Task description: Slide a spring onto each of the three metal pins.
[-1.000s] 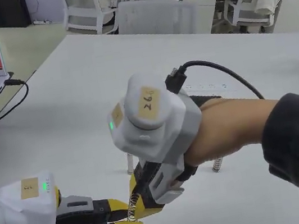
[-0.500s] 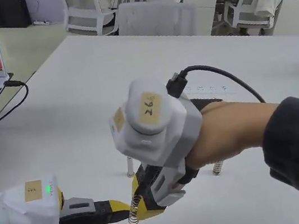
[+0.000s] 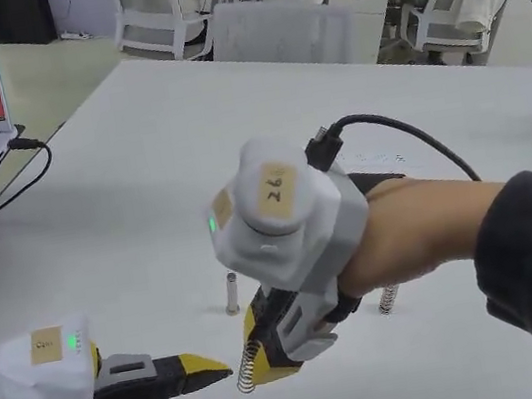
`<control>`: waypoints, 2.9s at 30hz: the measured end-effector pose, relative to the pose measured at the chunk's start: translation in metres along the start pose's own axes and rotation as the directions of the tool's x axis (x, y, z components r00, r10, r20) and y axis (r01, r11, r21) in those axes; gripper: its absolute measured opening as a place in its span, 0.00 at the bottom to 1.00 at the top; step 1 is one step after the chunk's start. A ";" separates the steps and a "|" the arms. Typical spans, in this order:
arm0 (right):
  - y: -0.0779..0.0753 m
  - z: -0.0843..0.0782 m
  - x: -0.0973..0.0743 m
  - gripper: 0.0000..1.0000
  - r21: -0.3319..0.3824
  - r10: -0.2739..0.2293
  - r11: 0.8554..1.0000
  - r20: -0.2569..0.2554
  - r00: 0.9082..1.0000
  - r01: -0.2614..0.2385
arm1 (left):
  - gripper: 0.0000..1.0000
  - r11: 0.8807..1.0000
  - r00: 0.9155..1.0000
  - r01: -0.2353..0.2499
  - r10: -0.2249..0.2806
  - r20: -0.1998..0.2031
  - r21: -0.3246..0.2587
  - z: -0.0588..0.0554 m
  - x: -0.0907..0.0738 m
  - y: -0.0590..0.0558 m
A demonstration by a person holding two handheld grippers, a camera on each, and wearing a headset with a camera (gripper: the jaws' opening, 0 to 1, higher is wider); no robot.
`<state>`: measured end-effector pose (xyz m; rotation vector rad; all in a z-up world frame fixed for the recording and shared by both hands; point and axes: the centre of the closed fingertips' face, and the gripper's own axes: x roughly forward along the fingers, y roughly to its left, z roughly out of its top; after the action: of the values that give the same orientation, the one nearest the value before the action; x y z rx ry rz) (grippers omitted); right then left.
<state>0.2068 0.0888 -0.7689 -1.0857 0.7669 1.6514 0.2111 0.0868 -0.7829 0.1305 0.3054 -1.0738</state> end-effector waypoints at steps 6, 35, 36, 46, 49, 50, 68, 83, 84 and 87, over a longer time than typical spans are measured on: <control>-0.004 -0.005 -0.002 0.08 0.011 -0.008 1.000 -0.008 1.000 0.008 | 0.34 0.999 0.999 -0.040 0.040 0.004 -0.003 -0.002 -0.003 0.009; -0.040 -0.016 -0.024 0.08 0.053 -0.077 0.996 -0.004 0.997 0.077 | 0.80 0.983 0.982 -0.186 0.186 0.022 -0.005 -0.007 -0.013 0.037; -0.043 -0.016 -0.025 0.08 0.055 -0.081 0.995 -0.002 0.997 0.081 | 0.81 0.982 0.982 -0.187 0.187 0.022 -0.004 -0.007 -0.014 0.037; -0.078 -0.017 -0.033 0.08 0.067 -0.121 0.990 -0.011 0.993 0.122 | 0.83 0.980 0.980 -0.199 0.200 0.013 -0.005 -0.010 -0.016 0.040; -0.091 -0.016 -0.031 0.08 0.068 -0.130 0.989 -0.016 0.991 0.130 | 0.83 0.980 0.980 -0.201 0.201 0.009 -0.008 -0.011 -0.017 0.040; -0.095 -0.016 -0.031 0.08 0.067 -0.131 0.989 -0.019 0.991 0.132 | 0.83 0.980 0.980 -0.200 0.200 0.008 -0.009 -0.012 -0.017 0.040; -0.129 -0.017 -0.007 0.08 0.066 -0.144 0.987 -0.065 0.987 0.148 | 0.81 0.978 0.978 -0.207 0.206 -0.018 -0.021 -0.021 -0.022 0.044; -0.133 -0.021 0.006 0.08 0.071 -0.128 0.988 -0.083 0.988 0.134 | 0.80 0.978 0.978 -0.207 0.207 -0.024 -0.033 -0.025 -0.022 0.046; -0.133 -0.022 0.006 0.08 0.073 -0.126 0.989 -0.084 0.988 0.132 | 0.80 0.978 0.978 -0.208 0.207 -0.024 -0.035 -0.025 -0.022 0.046; -0.134 -0.022 0.008 0.08 0.073 -0.122 0.989 -0.086 0.989 0.128 | 0.80 0.977 0.977 -0.211 0.210 -0.024 -0.039 -0.026 -0.023 0.047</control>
<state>0.3389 0.1161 -0.7844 -1.1278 0.7939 1.4674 0.2379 0.1349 -0.8025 0.1337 0.3237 -0.8561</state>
